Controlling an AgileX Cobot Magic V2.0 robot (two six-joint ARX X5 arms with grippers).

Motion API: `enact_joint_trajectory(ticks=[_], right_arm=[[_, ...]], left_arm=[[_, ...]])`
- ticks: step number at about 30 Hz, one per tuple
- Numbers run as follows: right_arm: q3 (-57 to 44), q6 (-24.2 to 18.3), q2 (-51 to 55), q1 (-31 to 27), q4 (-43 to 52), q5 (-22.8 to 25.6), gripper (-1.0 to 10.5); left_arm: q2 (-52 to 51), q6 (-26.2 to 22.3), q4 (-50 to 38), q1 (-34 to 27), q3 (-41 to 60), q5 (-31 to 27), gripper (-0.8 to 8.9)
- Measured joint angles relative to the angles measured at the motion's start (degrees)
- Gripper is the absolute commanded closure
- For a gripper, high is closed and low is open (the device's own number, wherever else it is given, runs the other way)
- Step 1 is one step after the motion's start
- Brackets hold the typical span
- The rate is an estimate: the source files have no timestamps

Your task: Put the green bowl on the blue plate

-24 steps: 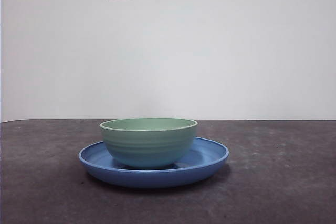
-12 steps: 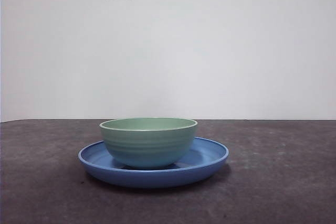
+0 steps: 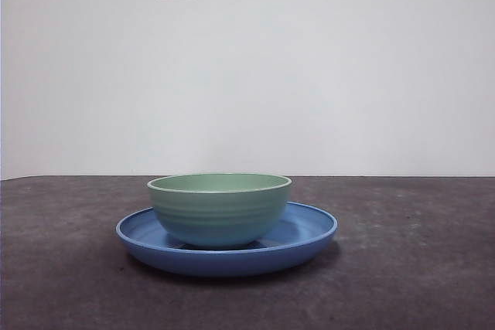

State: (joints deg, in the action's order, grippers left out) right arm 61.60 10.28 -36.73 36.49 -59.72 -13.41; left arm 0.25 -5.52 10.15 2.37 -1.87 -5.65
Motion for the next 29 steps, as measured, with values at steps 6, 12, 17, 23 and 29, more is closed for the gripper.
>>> enact_joint_trajectory(ticks=[6, 12, 17, 23, 29], right_arm=[[0.00, 0.00, 0.00, 0.00, 0.00, 0.00, 9.1], [0.00, 0.00, 0.00, 0.00, 0.00, 0.00, 9.1], [0.00, 0.00, 0.00, 0.00, 0.00, 0.00, 9.1], [-0.28, -2.54, 1.62, -4.59, 0.02, 0.00, 9.1], [-8.02, -9.22, 7.34, -20.00, 13.66, -0.09, 9.1]], left_arm=[[0.00, -0.02, 0.00, 0.00, 0.00, 0.00, 7.94], [0.00, -0.15, 0.00, 0.00, 0.00, 0.00, 7.94], [0.00, -0.20, 0.00, 0.00, 0.02, 0.00, 7.94], [0.00, -0.20, 0.00, 0.00, 0.00, 0.00, 7.94], [0.00, -0.22, 0.00, 0.00, 0.02, 0.00, 7.94]])
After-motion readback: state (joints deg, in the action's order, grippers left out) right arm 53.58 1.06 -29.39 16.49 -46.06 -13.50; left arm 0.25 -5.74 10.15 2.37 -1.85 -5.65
